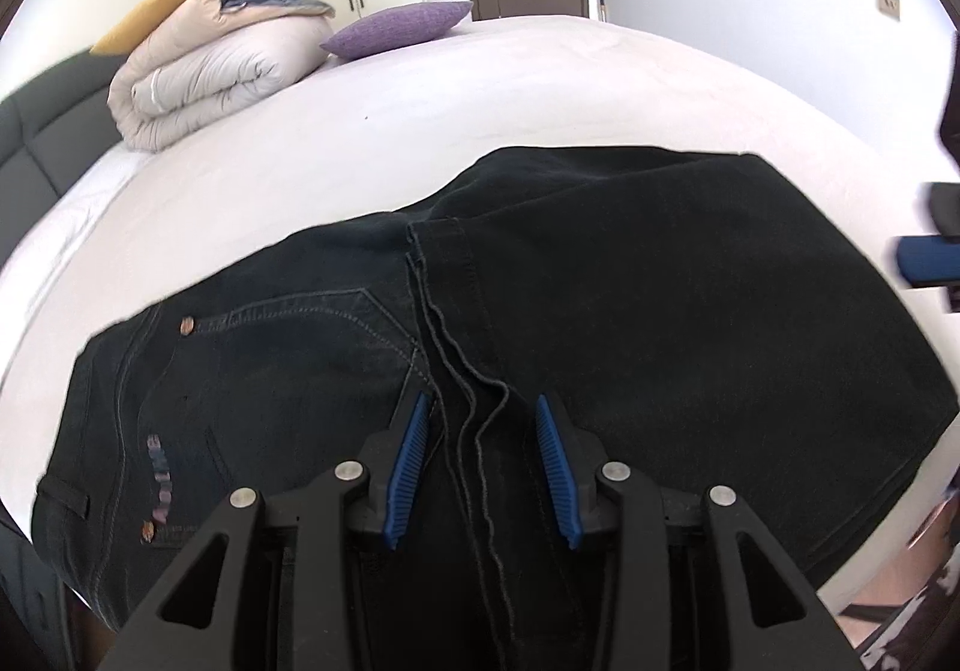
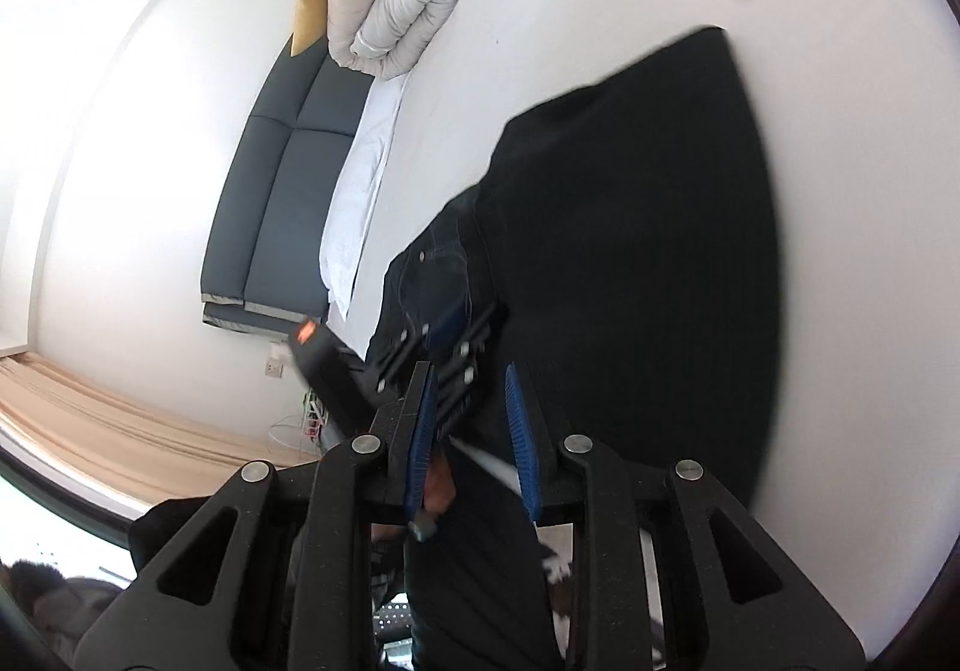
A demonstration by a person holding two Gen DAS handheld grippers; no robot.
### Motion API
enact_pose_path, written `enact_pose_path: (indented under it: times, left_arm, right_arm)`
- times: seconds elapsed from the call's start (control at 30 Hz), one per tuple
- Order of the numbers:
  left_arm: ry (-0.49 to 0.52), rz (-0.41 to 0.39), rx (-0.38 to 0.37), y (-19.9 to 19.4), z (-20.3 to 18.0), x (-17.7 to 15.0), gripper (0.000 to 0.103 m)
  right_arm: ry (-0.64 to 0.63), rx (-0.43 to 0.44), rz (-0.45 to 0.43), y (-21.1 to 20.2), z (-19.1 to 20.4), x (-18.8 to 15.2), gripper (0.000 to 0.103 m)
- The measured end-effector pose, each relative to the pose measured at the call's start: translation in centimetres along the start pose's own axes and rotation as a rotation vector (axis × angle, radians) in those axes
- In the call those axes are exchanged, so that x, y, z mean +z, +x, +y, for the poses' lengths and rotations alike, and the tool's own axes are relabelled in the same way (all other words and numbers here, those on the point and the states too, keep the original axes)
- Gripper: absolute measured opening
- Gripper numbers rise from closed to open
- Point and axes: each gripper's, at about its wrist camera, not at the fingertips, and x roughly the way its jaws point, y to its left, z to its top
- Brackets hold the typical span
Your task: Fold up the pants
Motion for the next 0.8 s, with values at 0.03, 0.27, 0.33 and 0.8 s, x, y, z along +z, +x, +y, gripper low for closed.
enact_pose_path:
  times: [0.03,0.27,0.33,0.8]
  left_arm:
    - [-0.029,-0.003,-0.016,-0.4,0.5,-0.2,0.040]
    - [-0.348,-0.099,-0.083,-5.4,6.2,-2.5,0.040]
    - [-0.457,-0.171,-0.088,-7.8,8.9,-3.4,0.042]
    - [-1.333,-0.341,-0.192,-9.9,24.3,-16.9,0.071]
  right_arm:
    - [0.013,-0.003,0.013,0.7,-0.4,0.8,0.023]
    - [0.038,-0.075,0.131,8.7,-2.0,2.6,0.021]
    - [0.042,-0.051,0.117,8.7,-2.0,2.8,0.020]
    - [0.104,0.014,-0.067,4.6,-2.1,3.1,0.023]
